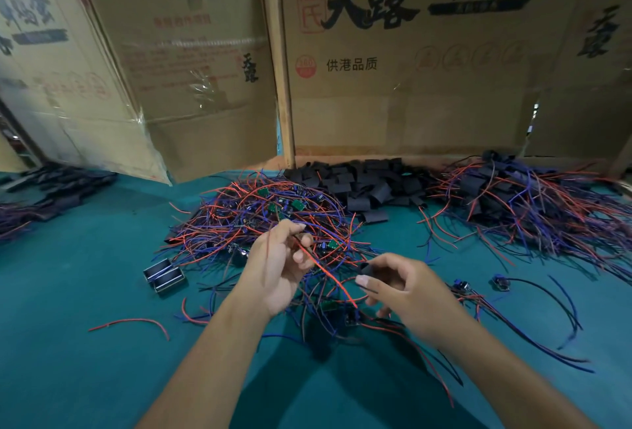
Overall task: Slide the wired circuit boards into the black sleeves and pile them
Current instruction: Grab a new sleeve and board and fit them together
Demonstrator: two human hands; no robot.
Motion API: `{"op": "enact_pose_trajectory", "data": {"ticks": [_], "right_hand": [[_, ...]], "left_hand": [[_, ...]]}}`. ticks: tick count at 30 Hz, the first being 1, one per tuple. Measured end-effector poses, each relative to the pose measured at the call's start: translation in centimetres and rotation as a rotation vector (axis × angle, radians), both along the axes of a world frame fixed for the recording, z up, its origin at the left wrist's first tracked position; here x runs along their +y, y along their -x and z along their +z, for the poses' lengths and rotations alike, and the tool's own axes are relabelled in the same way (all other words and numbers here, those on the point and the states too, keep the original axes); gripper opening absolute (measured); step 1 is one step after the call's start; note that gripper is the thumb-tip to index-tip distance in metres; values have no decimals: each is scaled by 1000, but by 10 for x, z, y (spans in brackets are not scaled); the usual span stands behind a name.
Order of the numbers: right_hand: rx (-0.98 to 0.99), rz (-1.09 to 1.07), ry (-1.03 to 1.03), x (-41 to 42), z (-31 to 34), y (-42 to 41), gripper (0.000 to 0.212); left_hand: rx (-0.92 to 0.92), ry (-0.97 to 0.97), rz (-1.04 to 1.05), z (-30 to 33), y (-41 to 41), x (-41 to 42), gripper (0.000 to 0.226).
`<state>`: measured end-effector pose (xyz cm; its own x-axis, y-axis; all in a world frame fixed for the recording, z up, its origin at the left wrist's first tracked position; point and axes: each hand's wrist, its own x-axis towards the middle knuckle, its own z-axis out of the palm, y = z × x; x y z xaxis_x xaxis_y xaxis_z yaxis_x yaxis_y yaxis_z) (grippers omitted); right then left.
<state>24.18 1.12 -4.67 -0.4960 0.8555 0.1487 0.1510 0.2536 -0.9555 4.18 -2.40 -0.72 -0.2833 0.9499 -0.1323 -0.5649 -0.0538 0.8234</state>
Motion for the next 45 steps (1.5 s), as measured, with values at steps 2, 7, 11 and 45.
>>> {"op": "enact_pose_trajectory", "data": {"ticks": [2, 7, 11, 45], "right_hand": [[-25, -6, -12, 1, -1, -2, 12], [-34, -21, 3, 4, -4, -3, 26], [-31, -40, 29, 10, -6, -6, 22], [-260, 169, -430, 3, 47, -41, 38]], "left_hand": [[108, -10, -3, 1, -2, -2, 13], [96, -9, -49, 3, -2, -3, 10], [147, 3, -40, -1, -1, -1, 20], [191, -297, 134, 5, 8, -1, 28]]}}
